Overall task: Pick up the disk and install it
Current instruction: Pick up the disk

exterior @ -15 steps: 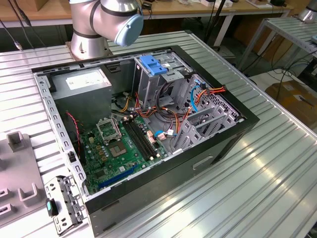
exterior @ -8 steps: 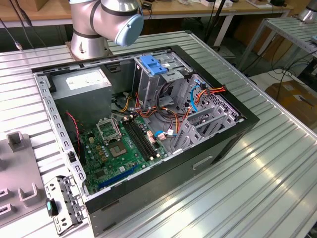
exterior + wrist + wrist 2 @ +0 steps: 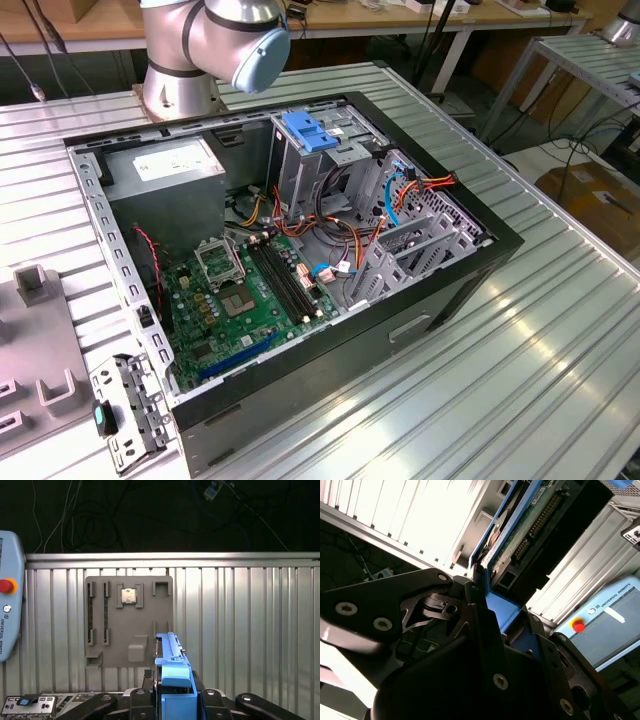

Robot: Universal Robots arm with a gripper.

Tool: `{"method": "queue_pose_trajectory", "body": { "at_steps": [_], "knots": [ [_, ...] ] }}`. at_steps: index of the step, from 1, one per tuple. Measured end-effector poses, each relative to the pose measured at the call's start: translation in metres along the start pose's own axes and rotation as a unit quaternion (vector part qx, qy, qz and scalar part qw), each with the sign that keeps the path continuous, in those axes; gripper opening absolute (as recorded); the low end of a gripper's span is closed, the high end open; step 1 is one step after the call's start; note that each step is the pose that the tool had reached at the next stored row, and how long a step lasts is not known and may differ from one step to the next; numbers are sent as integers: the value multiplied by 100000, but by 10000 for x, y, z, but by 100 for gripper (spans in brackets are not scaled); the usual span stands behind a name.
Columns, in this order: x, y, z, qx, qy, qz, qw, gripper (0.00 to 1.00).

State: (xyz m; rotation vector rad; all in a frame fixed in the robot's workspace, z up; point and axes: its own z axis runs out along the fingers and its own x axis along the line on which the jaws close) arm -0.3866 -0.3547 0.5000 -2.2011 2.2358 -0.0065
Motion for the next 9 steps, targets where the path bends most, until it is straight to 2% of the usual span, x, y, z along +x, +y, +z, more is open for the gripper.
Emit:
{"method": "queue_pose_trajectory", "body": {
  "at_steps": [9],
  "knots": [
    [-2, -125, 0, -14, 2, 1, 100000, 37]
  ]
}}
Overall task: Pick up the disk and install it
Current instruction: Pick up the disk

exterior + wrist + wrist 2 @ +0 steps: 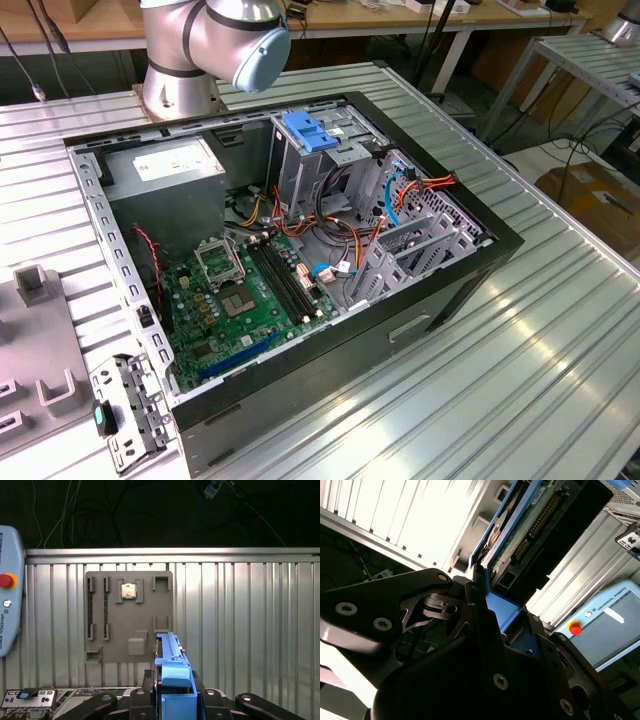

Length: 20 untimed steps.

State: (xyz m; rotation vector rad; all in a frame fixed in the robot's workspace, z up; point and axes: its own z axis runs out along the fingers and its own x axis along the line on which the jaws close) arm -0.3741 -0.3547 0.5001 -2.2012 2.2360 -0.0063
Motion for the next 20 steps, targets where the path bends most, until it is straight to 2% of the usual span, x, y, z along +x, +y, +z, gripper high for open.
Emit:
{"method": "queue_pose_trajectory", "body": {
  "at_steps": [4, 8, 13, 17, 20],
  "knots": [
    [-1, -73, 0, -16, 1, 1, 100000, 37],
    [8, -95, 1, -18, 0, -1, 100000, 37],
    [97, -120, 3, -42, -1, 14, 100000, 37],
    [126, -157, 3, -119, -17, 20, 100000, 37],
    [143, -245, 4, -262, -24, 64, 100000, 37]
  ]
}}
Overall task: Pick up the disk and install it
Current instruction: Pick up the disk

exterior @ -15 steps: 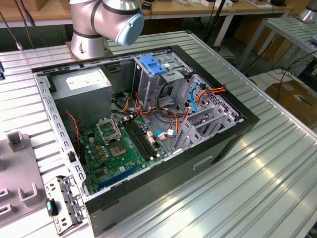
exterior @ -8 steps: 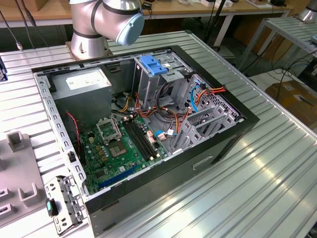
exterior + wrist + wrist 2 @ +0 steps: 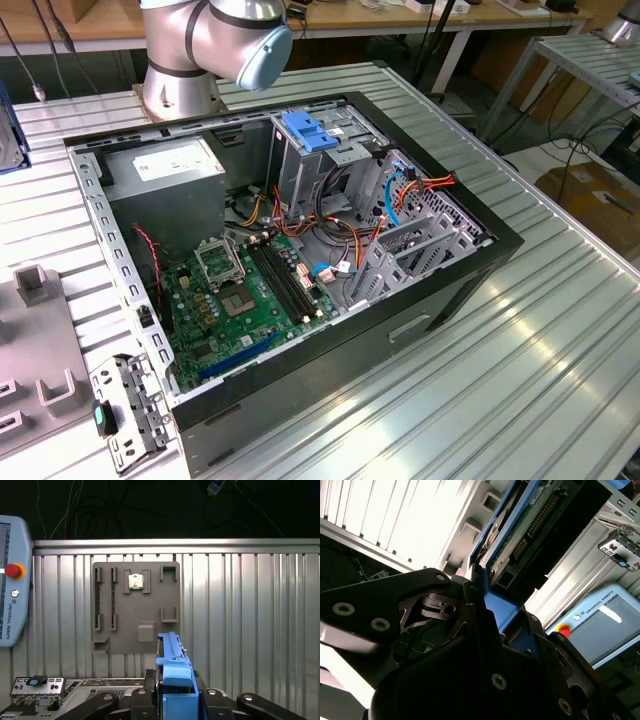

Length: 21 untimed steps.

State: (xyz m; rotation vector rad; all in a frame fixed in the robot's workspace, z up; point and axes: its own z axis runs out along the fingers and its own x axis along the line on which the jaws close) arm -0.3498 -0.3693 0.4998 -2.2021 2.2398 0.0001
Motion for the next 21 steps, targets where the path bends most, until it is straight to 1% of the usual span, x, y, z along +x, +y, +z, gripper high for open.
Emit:
{"method": "queue_pose_trajectory", "body": {
  "at_steps": [7, 9, 11, 12, 13, 21],
  "knots": [
    [5, -141, 0, -199, 5, 91, 100000, 37],
    [6, -171, 0, -229, 2, 108, 100000, 37],
    [5, -223, 0, -290, 7, 143, 99999, 37],
    [6, -266, 0, -334, 7, 167, 99999, 37],
    [5, -289, 0, -355, 6, 182, 99999, 37],
    [4, -441, 0, -500, 8, 279, 99998, 37]
  ]
}}
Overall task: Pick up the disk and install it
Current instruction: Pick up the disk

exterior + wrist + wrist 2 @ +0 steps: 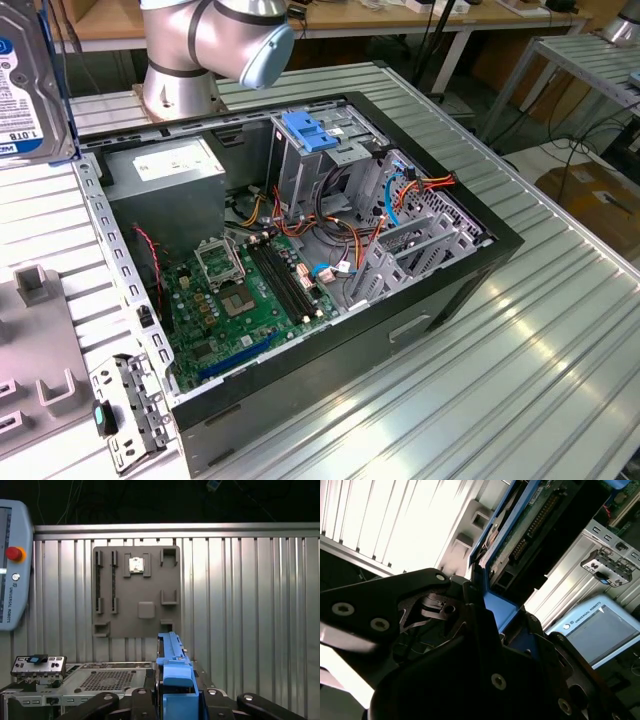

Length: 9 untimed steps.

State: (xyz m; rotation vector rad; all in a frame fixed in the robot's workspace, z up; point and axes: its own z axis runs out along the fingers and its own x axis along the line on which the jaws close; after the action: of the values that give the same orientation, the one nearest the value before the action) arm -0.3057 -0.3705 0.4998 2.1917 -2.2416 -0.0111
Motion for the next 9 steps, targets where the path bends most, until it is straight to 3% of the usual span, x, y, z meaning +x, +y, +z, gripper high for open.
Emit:
{"method": "queue_pose_trajectory", "body": {
  "at_steps": [9],
  "knots": [
    [-3, -161, -2, -153, 6, 94, 100000, 37]
  ]
}}
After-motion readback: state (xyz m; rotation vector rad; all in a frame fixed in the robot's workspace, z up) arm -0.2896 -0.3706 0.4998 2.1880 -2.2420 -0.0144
